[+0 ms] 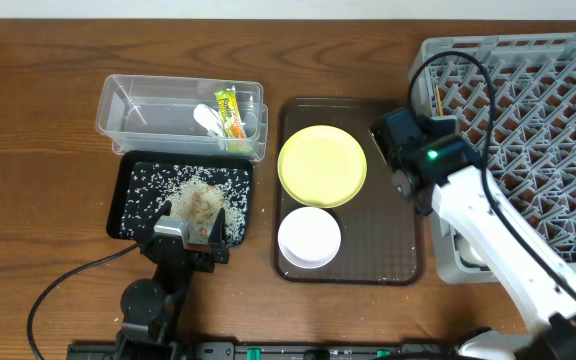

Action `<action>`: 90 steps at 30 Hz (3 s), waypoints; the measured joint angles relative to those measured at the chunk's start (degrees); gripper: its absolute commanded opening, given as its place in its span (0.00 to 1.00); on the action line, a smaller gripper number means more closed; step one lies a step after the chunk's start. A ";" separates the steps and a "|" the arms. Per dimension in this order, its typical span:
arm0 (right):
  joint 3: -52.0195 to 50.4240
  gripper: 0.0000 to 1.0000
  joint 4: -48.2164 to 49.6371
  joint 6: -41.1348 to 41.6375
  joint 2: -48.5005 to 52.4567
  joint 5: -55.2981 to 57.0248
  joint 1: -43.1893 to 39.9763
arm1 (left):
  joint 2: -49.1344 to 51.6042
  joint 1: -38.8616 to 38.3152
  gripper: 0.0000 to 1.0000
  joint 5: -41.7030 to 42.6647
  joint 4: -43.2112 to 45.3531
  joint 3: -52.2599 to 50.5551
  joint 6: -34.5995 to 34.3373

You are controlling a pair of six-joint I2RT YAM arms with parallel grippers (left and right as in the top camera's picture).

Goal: Sort waste into correct bins and load items into the dishwasher rack
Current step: 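Move the right gripper back and grasp the white bowl's rim, then carry the white bowl into the dish rack with the right gripper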

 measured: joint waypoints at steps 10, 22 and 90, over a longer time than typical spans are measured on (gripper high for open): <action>-0.04 0.57 10.40 -6.88 -2.21 -39.34 3.58 | 0.00 0.00 0.98 -0.02 0.00 0.00 0.00; -8.28 0.39 14.84 -2.86 7.39 -43.60 10.82 | 0.00 0.00 0.98 0.00 0.00 0.00 0.00; 3.87 0.55 12.81 -14.80 17.64 25.14 -6.29 | 0.00 0.00 0.98 -0.02 0.02 0.00 0.00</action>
